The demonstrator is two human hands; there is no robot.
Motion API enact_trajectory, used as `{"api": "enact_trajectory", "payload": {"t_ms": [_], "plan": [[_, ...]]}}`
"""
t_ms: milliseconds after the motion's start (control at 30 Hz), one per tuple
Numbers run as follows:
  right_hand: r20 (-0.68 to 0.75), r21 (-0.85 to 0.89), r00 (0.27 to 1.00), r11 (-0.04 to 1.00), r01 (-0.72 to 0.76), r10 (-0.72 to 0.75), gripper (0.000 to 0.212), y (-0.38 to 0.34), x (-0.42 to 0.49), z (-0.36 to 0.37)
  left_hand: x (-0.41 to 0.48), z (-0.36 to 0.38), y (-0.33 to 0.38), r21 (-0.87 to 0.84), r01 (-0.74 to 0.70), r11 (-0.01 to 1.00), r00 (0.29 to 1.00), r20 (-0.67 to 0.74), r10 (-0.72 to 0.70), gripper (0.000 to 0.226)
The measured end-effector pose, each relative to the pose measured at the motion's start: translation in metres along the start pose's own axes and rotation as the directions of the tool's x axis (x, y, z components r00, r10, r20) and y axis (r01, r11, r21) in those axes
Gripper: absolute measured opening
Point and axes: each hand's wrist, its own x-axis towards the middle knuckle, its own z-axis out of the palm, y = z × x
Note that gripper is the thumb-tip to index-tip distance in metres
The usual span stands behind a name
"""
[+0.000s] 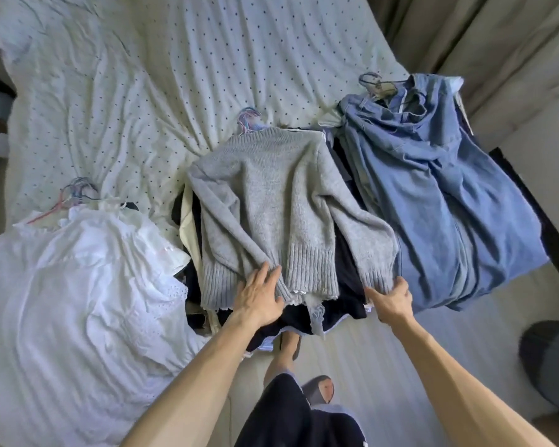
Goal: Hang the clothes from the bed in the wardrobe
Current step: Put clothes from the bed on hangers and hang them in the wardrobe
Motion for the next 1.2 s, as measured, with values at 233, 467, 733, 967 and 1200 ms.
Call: {"api": "enact_trajectory", "payload": {"t_ms": [233,467,733,967,1200], "plan": [[0.015,-0.024,0.999,0.998,-0.051,0.051,0.05,-0.024,0.027,-0.001,0.037,0.008,-0.008,0.056,-0.013,0.998,0.974,0.227,0.0,0.081],[-0.214,-0.149,0.834,0.861,0.486,-0.508,0.006,-0.041,-0.061,-0.001,0.039,-0.019,-0.008,-0.185,0.092,0.979,0.948,0.316,-0.029,0.065],[0.383,-0.627,0.829,0.544,0.558,-0.408,0.059,-0.005,-0.102,0.045,0.017,-0.04,0.002,-0.022,0.046,0.999,0.914,0.404,-0.033,0.067],[0.27,-0.565,0.861,0.653,0.504,-0.431,0.054,0.02,-0.126,-0.014,-0.004,-0.052,0.064,0.232,-0.104,0.967,0.93,0.368,0.011,0.061],[-0.181,-0.446,0.856,0.816,0.367,-0.484,0.045,0.119,-0.188,-0.147,-0.062,-0.036,0.239,0.472,-0.538,0.698,0.841,0.352,0.41,0.047]]}}
